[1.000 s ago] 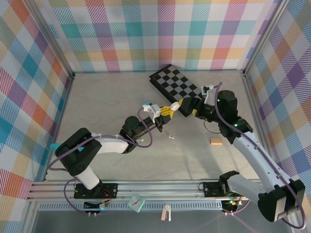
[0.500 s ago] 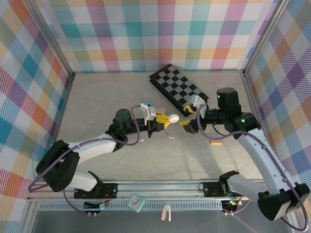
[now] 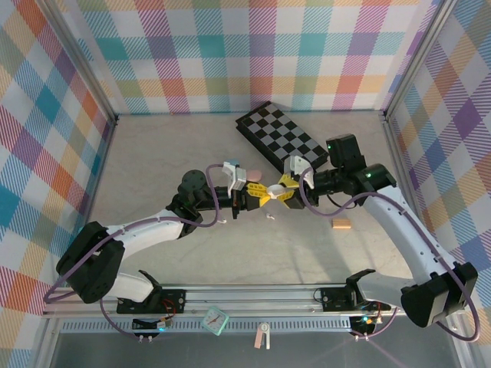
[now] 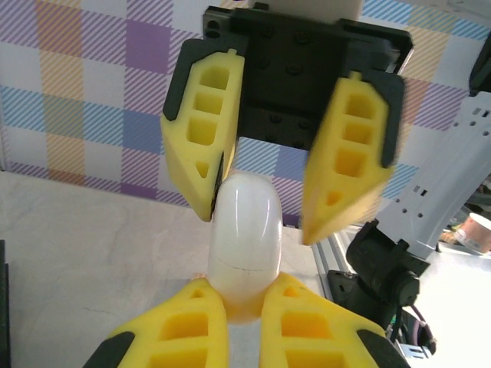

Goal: Insert the wireless bluetooth earbuds into the charging case

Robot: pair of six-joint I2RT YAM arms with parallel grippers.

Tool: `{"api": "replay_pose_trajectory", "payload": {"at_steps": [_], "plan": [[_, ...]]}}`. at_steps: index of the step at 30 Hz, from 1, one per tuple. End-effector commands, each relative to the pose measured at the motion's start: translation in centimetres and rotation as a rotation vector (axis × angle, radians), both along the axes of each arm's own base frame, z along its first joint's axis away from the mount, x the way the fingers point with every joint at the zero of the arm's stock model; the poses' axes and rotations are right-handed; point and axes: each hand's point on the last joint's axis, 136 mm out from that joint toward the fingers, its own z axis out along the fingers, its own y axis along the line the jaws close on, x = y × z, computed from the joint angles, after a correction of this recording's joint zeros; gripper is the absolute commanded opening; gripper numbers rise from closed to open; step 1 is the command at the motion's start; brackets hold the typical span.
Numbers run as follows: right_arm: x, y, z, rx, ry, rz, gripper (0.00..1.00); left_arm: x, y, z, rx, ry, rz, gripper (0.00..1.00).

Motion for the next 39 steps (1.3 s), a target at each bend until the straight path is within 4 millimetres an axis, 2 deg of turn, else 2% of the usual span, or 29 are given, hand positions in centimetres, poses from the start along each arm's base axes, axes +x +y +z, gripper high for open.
{"api": "replay_pose_trajectory", "payload": {"at_steps": [1, 5, 7, 9, 10, 12, 22, 27, 33, 36, 39], "plan": [[-0.8, 0.5, 1.5, 0.047, -0.021, 0.056, 0.33, -0.6, 0.3, 3.0, -0.064, -0.068, -0.030, 0.10], [-1.1, 0.5, 1.9, 0.065, -0.020, 0.058, 0.19, -0.4, 0.3, 3.1, -0.075, -0.071, -0.024, 0.13], [-1.2, 0.6, 2.3, 0.081, -0.022, 0.058, 0.18, -0.4, 0.4, 3.4, -0.095, -0.080, -0.016, 0.23], [-1.3, 0.7, 2.7, 0.107, -0.029, 0.057, 0.17, -0.3, 0.5, 3.7, -0.120, -0.092, -0.007, 0.37], [-1.4, 0.8, 3.0, 0.124, -0.032, 0.060, 0.17, -0.3, 0.5, 3.8, -0.130, -0.096, -0.007, 0.41], [-1.6, 0.9, 3.4, 0.152, -0.031, 0.071, 0.16, -0.4, 0.4, 3.9, -0.142, -0.095, -0.022, 0.43], [-1.1, 1.3, 3.8, 0.173, -0.025, 0.071, 0.16, -0.7, 0.1, 3.5, -0.140, -0.089, -0.056, 0.42], [-0.9, 1.5, 3.8, 0.173, -0.011, 0.079, 0.15, -0.7, 0.0, 3.4, -0.132, -0.087, -0.064, 0.35], [-0.8, 1.9, 3.6, 0.150, -0.002, 0.092, 0.15, -0.6, -0.2, 3.5, -0.129, -0.083, -0.073, 0.34], [-0.7, 2.0, 3.6, 0.150, -0.004, 0.097, 0.15, -0.7, -0.2, 3.4, -0.124, -0.081, -0.079, 0.31], [-0.6, 2.1, 3.7, 0.151, -0.005, 0.099, 0.15, -0.9, -0.3, 3.3, -0.117, -0.079, -0.090, 0.23]]}}
